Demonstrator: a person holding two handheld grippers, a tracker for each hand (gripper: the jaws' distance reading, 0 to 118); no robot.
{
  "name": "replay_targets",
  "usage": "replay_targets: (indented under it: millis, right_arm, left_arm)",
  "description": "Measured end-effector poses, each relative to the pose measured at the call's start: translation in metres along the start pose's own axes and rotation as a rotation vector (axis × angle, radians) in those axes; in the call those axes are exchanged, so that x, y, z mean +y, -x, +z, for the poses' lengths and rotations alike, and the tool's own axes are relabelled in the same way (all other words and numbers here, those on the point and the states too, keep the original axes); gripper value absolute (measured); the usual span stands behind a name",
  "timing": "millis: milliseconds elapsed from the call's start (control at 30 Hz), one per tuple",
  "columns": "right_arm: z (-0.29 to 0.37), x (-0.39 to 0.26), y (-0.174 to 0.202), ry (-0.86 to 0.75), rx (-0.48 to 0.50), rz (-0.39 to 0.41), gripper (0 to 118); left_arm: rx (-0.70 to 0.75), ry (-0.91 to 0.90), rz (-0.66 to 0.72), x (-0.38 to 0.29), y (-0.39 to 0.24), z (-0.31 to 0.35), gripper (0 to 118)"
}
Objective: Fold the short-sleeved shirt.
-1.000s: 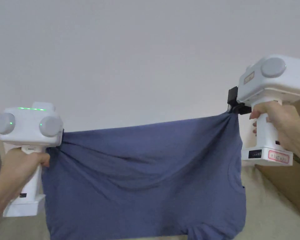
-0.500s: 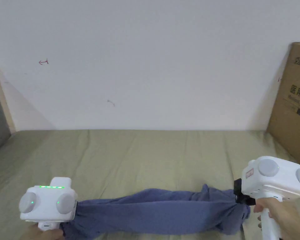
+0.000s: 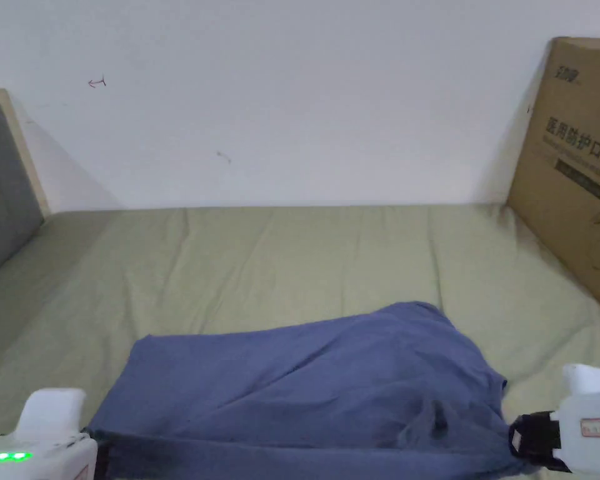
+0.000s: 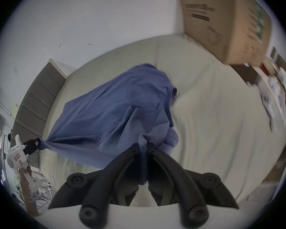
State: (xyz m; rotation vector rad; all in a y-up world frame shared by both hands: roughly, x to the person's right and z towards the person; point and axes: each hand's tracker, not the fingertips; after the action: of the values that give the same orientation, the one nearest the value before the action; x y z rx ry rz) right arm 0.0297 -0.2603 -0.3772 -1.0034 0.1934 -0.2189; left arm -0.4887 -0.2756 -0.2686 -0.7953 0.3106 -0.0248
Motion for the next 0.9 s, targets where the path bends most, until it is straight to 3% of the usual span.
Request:
replay_targets:
  millis: [67, 167, 333, 400, 433, 467, 500, 533, 567, 700, 733, 767, 800, 833, 867, 900]
  right_arm:
    - [0.021, -0.042, -0.006, 0.02, 0.027, 0.039, 8]
    - [0.045, -0.094, -0.014, 0.037, 0.012, 0.032, 8]
    - [0.052, -0.152, -0.03, 0.076, 0.015, -0.063, 8]
    - [0.047, -0.161, -0.032, 0.069, 0.013, -0.046, 8]
    - [0.045, -0.161, -0.03, 0.051, -0.015, -0.032, 9]
    - [0.044, -0.158, -0.025, 0.045, -0.025, -0.018, 18]
    - [0.044, -0.156, -0.023, 0.027, -0.035, 0.022, 42]
    - [0.044, -0.152, -0.017, 0.003, -0.06, 0.069, 71]
    - [0.045, -0.146, -0.01, -0.007, -0.08, 0.112, 91]
    - [0.054, -0.119, 0.015, -0.072, -0.01, 0.199, 90]
    - [0.054, -0.112, 0.02, -0.084, 0.023, 0.204, 89]
    - [0.053, -0.107, 0.027, -0.088, 0.046, 0.213, 81]
    - [0.051, -0.104, 0.034, -0.096, 0.055, 0.227, 63]
    - [0.049, -0.104, 0.04, -0.111, 0.054, 0.241, 36]
    - [0.045, -0.104, 0.046, -0.121, 0.046, 0.251, 7]
    - [0.039, -0.107, 0.05, -0.122, 0.041, 0.246, 6]
  left_arm:
    - [0.011, 0.012, -0.017, -0.033, 0.002, 0.028, 7]
    - [-0.007, 0.047, -0.042, -0.073, 0.007, 0.052, 7]
    - [0.004, 0.075, 0.017, -0.116, 0.014, 0.061, 7]
    - [-0.004, 0.077, 0.023, -0.124, 0.014, 0.061, 22]
    - [0.005, 0.103, 0.003, -0.124, 0.013, 0.059, 40]
    - [0.01, 0.109, 0.004, -0.125, 0.014, 0.059, 68]
    - [0.01, 0.107, 0.014, -0.125, 0.016, 0.06, 89]
    - [0.002, 0.109, 0.036, -0.123, 0.019, 0.064, 101]
    - [-0.037, 0.084, 0.085, -0.119, 0.018, 0.07, 102]
    - [-0.098, 0.024, 0.146, -0.097, 0.017, 0.09, 96]
    - [-0.118, 0.005, 0.144, -0.092, 0.015, 0.093, 84]
    - [-0.118, -0.006, 0.141, -0.089, 0.011, 0.095, 58]
    - [-0.111, -0.004, 0.132, -0.086, 0.007, 0.094, 32]
    - [-0.108, -0.005, 0.121, -0.085, 0.0, 0.095, 9]
    - [-0.105, -0.006, 0.112, -0.087, -0.004, 0.09, 0]
    - [-0.097, -0.002, 0.11, -0.089, -0.007, 0.086, 0]
